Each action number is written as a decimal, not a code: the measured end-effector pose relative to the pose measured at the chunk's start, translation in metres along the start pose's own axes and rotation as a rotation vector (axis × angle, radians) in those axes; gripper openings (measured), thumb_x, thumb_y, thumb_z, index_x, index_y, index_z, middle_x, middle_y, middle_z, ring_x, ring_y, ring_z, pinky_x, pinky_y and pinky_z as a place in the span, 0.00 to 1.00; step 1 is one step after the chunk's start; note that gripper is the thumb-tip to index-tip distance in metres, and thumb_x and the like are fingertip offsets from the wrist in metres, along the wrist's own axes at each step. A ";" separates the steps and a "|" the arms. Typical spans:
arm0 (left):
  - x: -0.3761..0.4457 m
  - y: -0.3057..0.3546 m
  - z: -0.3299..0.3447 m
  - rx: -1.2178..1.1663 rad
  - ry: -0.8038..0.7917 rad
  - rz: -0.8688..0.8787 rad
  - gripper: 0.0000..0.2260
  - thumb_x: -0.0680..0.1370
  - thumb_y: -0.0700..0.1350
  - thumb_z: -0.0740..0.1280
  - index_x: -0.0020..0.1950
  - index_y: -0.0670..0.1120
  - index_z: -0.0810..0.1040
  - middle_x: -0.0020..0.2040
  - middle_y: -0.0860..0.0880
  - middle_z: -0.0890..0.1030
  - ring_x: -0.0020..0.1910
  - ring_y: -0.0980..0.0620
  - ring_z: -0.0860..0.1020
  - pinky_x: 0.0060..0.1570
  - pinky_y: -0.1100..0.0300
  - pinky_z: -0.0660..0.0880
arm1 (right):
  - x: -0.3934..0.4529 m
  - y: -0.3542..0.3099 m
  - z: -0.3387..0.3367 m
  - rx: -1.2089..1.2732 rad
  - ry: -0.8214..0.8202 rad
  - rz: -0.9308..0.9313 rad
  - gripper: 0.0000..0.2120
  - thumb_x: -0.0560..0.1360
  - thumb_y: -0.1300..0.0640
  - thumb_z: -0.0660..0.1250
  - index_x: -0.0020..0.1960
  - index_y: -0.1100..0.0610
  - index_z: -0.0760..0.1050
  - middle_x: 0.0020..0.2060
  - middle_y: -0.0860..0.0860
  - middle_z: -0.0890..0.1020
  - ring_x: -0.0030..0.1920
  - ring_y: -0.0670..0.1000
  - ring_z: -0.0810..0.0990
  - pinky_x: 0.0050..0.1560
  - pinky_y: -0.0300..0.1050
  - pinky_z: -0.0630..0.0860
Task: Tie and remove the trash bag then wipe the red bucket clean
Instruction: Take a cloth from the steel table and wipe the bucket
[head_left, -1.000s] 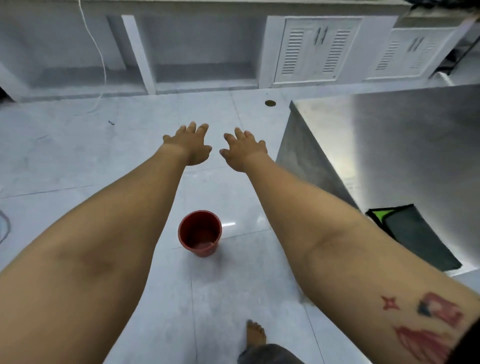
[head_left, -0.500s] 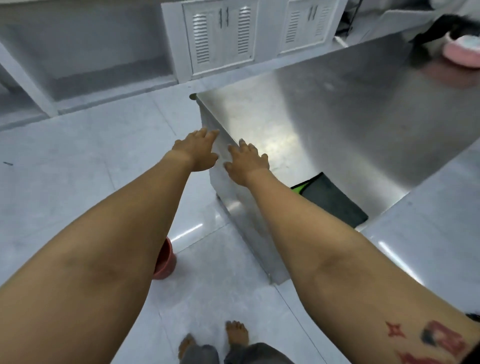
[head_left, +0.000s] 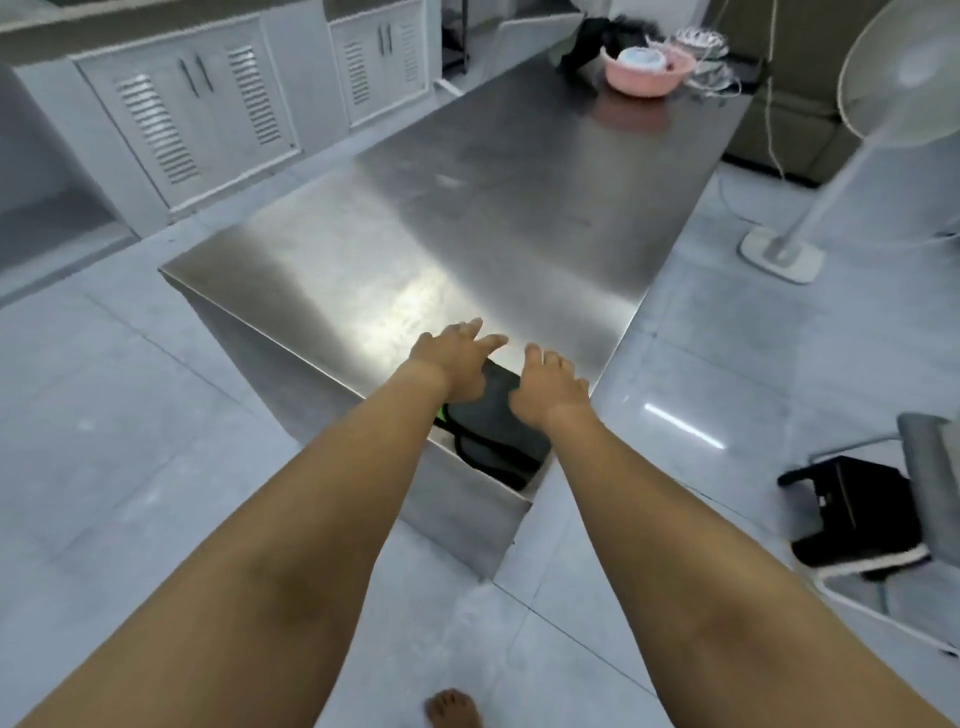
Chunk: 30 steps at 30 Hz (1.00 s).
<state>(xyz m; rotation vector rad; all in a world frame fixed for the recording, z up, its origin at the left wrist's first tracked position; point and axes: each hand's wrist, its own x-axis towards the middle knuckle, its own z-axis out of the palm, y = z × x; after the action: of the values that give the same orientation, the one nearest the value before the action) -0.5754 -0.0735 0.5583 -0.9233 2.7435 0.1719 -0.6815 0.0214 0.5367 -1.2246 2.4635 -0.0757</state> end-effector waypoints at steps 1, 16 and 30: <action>0.006 0.010 0.006 0.015 -0.024 0.022 0.30 0.78 0.45 0.58 0.79 0.58 0.53 0.81 0.46 0.51 0.78 0.46 0.55 0.66 0.45 0.66 | -0.001 0.012 0.003 0.009 -0.026 0.037 0.35 0.77 0.54 0.61 0.78 0.56 0.48 0.73 0.58 0.63 0.73 0.59 0.60 0.68 0.59 0.63; 0.054 0.021 0.061 0.023 -0.136 -0.024 0.31 0.77 0.43 0.59 0.78 0.56 0.53 0.81 0.45 0.43 0.79 0.45 0.44 0.71 0.37 0.55 | 0.023 0.043 0.049 0.084 0.166 0.106 0.14 0.73 0.47 0.66 0.53 0.55 0.75 0.51 0.53 0.75 0.55 0.56 0.73 0.54 0.51 0.72; -0.069 -0.124 0.074 -0.417 0.429 -0.233 0.03 0.76 0.48 0.57 0.47 0.50 0.67 0.32 0.47 0.75 0.33 0.44 0.74 0.33 0.55 0.69 | -0.008 -0.111 0.066 1.168 0.082 -0.024 0.06 0.73 0.57 0.70 0.43 0.53 0.72 0.43 0.52 0.81 0.42 0.50 0.79 0.37 0.40 0.76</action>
<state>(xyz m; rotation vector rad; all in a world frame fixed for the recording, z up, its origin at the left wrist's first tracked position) -0.4324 -0.1179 0.5009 -1.5387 3.0054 0.5814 -0.5697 -0.0332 0.5025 -0.6833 1.8479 -1.3507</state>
